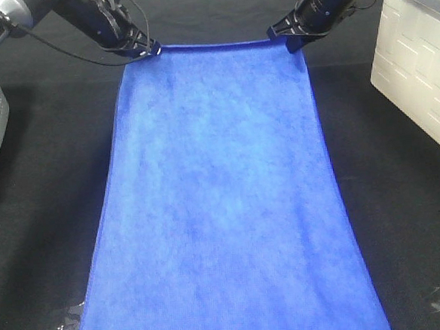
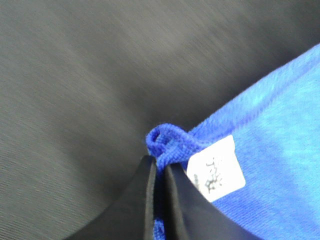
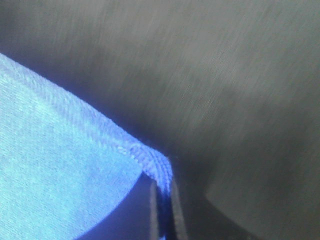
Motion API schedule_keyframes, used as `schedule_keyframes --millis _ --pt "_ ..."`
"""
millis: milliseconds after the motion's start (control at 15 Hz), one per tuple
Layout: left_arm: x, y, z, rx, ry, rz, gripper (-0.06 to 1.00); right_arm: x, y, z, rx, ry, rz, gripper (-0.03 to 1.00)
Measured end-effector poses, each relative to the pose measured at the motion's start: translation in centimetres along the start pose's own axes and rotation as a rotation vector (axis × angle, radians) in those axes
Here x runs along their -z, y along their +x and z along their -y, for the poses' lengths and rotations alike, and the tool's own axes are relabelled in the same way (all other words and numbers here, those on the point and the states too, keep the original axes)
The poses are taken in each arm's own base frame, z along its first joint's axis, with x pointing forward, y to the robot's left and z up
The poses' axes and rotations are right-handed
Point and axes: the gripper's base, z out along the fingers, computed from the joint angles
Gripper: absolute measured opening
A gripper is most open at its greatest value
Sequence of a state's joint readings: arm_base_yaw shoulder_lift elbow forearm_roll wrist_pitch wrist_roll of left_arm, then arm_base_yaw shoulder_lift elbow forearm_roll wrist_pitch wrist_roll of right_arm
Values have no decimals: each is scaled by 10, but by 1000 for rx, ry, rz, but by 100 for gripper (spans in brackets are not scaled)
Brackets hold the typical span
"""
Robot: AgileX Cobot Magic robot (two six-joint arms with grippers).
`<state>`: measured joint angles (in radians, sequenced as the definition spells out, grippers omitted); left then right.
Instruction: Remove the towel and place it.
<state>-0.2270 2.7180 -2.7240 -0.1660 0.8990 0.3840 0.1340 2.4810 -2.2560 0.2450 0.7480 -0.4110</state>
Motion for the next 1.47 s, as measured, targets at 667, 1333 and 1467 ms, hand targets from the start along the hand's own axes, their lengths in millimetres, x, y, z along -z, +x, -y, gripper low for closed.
schedule_keyframes --millis 667,1333,1467 --pt "-8 -7 -6 -89 -79 137 1 0 -13 6 7 69 147 1" --pt "-52 26 -5 -95 -92 117 1 -52 17 9 -32 81 152 1" --pt "-60 33 -4 -95 -92 109 1 -66 27 9 -55 76 149 1"
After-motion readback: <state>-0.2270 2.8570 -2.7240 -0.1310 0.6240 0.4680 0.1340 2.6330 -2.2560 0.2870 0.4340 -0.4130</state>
